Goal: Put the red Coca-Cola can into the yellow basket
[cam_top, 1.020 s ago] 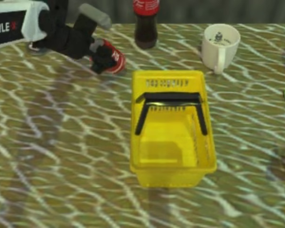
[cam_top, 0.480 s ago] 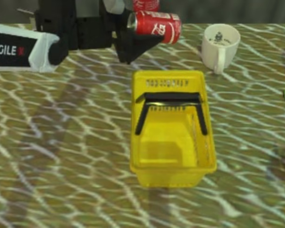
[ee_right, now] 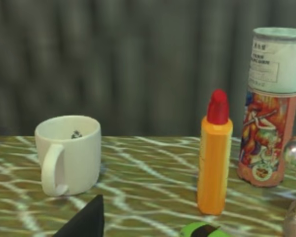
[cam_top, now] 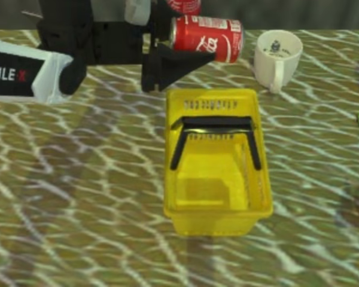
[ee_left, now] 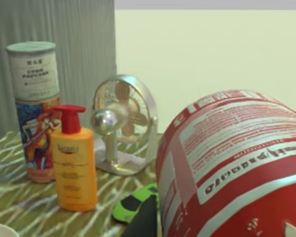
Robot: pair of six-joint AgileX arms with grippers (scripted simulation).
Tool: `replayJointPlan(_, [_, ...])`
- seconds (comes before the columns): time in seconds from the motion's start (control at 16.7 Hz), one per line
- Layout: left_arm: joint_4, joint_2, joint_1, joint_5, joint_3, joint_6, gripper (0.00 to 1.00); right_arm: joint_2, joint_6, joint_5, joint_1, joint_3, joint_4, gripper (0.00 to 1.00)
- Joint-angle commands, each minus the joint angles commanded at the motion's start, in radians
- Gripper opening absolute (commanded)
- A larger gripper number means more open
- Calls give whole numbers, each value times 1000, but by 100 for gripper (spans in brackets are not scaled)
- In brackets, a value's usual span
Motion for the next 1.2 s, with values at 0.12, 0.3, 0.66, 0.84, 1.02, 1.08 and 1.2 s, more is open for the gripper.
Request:
replayJointPlan(0.12, [0, 0, 0, 0, 0, 0, 0, 0, 0, 0, 0, 0, 0, 100])
replayJointPlan(0.3, [15, 20, 7, -1, 1, 2, 0, 0, 0, 0, 0, 0, 0, 100])
replayJointPlan(0.66, [263, 207, 20, 5, -43, -3, 0, 0, 0, 0, 0, 0, 0, 100])
replayJointPlan(0.84, [323, 258, 26, 2, -60, -5, 0, 0, 0, 0, 0, 0, 0, 100])
replayJointPlan(1.02, [324, 259, 26, 2, -60, -5, 0, 0, 0, 0, 0, 0, 0, 100])
replayJointPlan(1.08, [324, 259, 26, 2, -60, -5, 8, 0, 0, 0, 0, 0, 0, 100])
replayJointPlan(1.2, [324, 259, 26, 2, -60, -5, 23, 0, 0, 0, 0, 0, 0, 100])
